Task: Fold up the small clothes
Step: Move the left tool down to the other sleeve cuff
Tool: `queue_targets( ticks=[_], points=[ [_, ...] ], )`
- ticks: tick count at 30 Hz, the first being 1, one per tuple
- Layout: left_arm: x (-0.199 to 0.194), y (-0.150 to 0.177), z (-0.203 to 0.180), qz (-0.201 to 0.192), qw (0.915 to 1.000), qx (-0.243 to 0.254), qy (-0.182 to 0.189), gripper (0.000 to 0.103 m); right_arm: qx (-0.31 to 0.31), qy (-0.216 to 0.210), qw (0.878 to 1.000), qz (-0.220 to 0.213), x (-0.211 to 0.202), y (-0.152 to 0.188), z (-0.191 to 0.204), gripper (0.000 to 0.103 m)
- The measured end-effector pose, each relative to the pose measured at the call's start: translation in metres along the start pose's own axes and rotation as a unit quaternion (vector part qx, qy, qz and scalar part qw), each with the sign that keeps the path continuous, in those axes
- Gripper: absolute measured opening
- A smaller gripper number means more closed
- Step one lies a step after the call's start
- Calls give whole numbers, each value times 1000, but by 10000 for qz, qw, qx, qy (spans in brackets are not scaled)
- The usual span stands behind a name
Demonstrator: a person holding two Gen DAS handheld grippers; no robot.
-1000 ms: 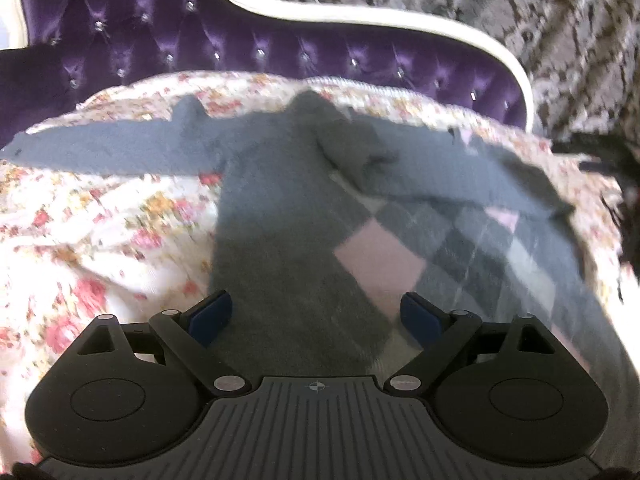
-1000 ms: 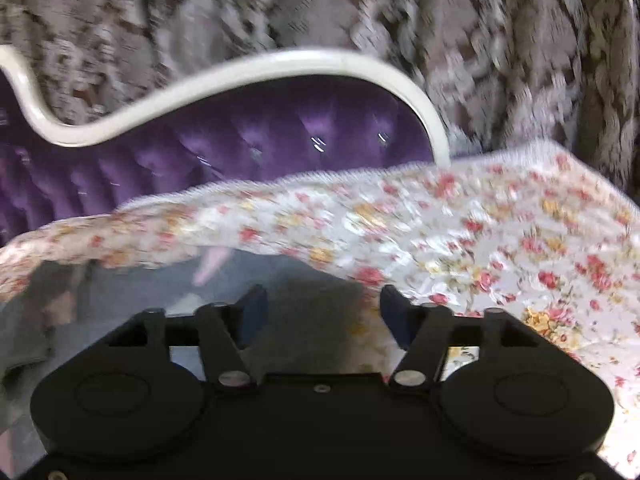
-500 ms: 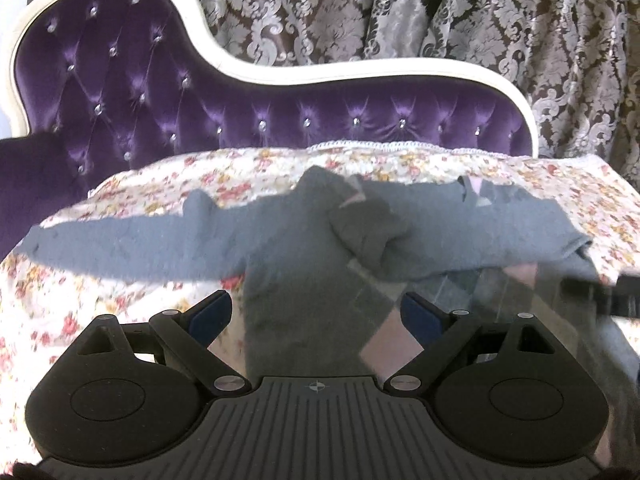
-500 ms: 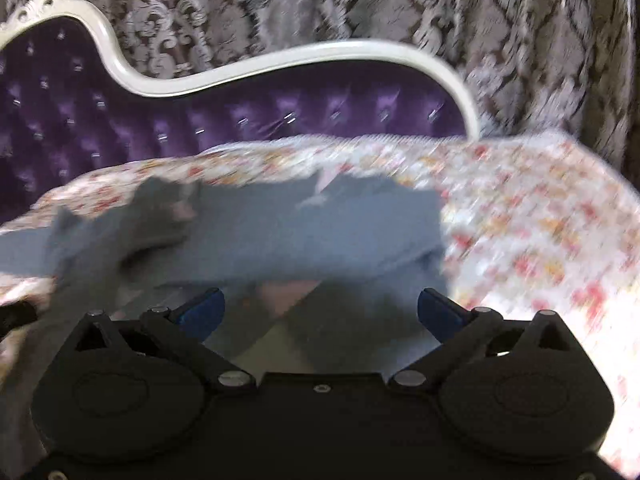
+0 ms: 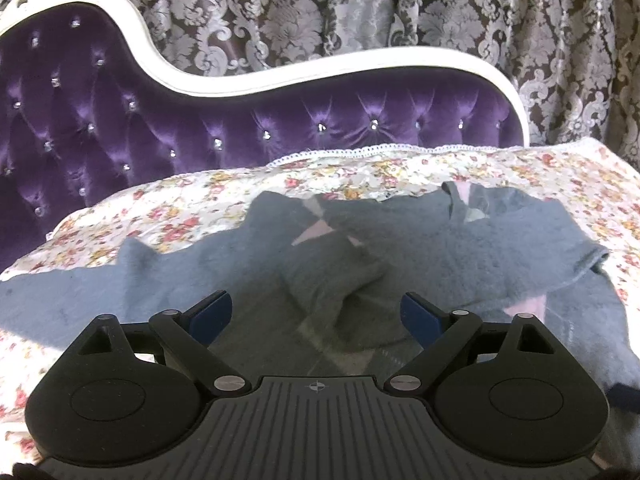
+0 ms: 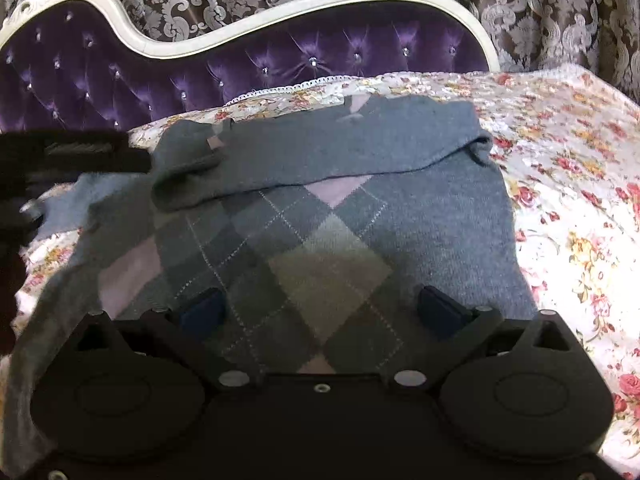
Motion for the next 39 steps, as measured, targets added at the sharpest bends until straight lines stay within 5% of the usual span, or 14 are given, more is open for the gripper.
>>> queue_targets(
  ticks=[10, 26, 30, 33, 39],
  points=[
    [42, 3, 9, 404, 9980, 125, -480, 92, -184, 162, 9997, -24, 3, 7, 3, 103],
    [20, 42, 111, 645, 9885, -1062, -868, 92, -216, 175, 9996, -55, 3, 7, 3, 103],
    [13, 54, 149, 699, 9840, -1278, -1023, 92, -220, 176, 9996, -55, 3, 8, 3, 103],
    [9, 66, 181, 783, 9797, -1411, -1192, 83, -224, 181, 9996, -57, 4, 8, 3, 103],
    [2, 95, 242, 847, 9631, -2079, -1486, 77, -243, 201, 9995, -48, 4, 8, 3, 103]
  ],
)
Point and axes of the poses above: each gripper's, at about its wrist camera, not at the fingertips, and x roughly the way its jaws point, z to its left, y to its underside, the point moved 6 cm from there along x, roughly the way its jaws point, and after that the axes turned 12 degrees about x, right-handed, at the moved point
